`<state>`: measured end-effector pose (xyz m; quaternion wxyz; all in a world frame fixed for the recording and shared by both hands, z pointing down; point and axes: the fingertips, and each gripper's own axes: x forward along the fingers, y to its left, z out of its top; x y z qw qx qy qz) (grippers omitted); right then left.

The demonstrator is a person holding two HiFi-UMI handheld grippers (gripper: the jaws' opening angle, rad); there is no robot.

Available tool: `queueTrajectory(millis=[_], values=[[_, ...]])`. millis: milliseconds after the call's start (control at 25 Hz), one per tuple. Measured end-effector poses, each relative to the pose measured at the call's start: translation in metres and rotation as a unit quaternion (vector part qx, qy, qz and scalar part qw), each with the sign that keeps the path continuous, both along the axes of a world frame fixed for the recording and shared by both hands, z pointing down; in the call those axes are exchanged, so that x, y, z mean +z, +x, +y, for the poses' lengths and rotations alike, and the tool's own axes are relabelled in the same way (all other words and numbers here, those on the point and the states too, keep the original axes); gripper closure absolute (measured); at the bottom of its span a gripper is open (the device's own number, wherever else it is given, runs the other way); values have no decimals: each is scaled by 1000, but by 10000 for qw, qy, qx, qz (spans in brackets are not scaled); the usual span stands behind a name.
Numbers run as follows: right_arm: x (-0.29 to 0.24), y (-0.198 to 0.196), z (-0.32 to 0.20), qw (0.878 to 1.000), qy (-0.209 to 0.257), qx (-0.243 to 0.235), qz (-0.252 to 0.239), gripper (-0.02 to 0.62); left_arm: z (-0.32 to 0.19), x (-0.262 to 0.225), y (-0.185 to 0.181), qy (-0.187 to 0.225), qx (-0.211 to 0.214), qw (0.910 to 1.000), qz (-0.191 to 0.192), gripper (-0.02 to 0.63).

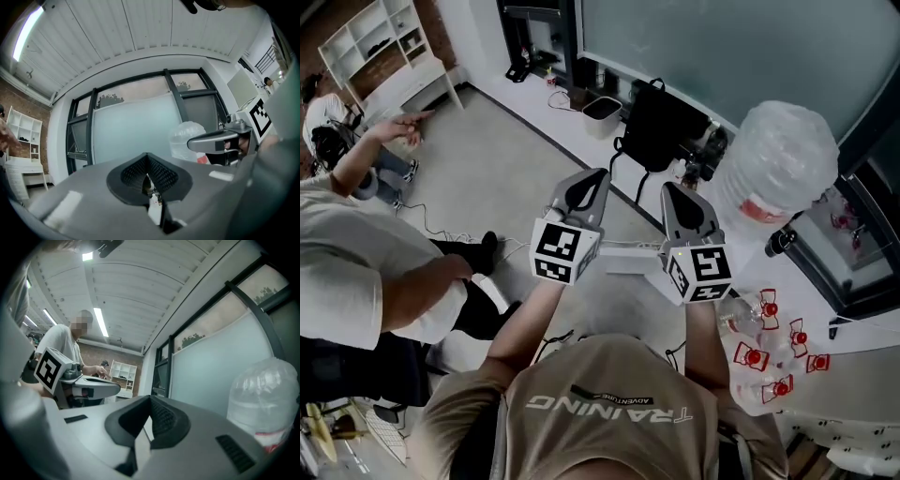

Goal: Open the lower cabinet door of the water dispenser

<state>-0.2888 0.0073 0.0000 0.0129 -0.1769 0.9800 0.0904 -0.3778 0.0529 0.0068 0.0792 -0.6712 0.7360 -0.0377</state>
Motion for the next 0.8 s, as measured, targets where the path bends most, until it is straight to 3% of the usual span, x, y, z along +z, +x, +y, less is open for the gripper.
queueTrajectory(millis=[240, 800], values=[[4, 3, 4, 10000, -85, -7, 36, 588, 3, 2, 9, -64, 57, 9999, -110, 615], [21, 15, -10, 9995, -207, 109, 193, 588, -22, 20, 24, -228, 234, 9994, 62, 615]])
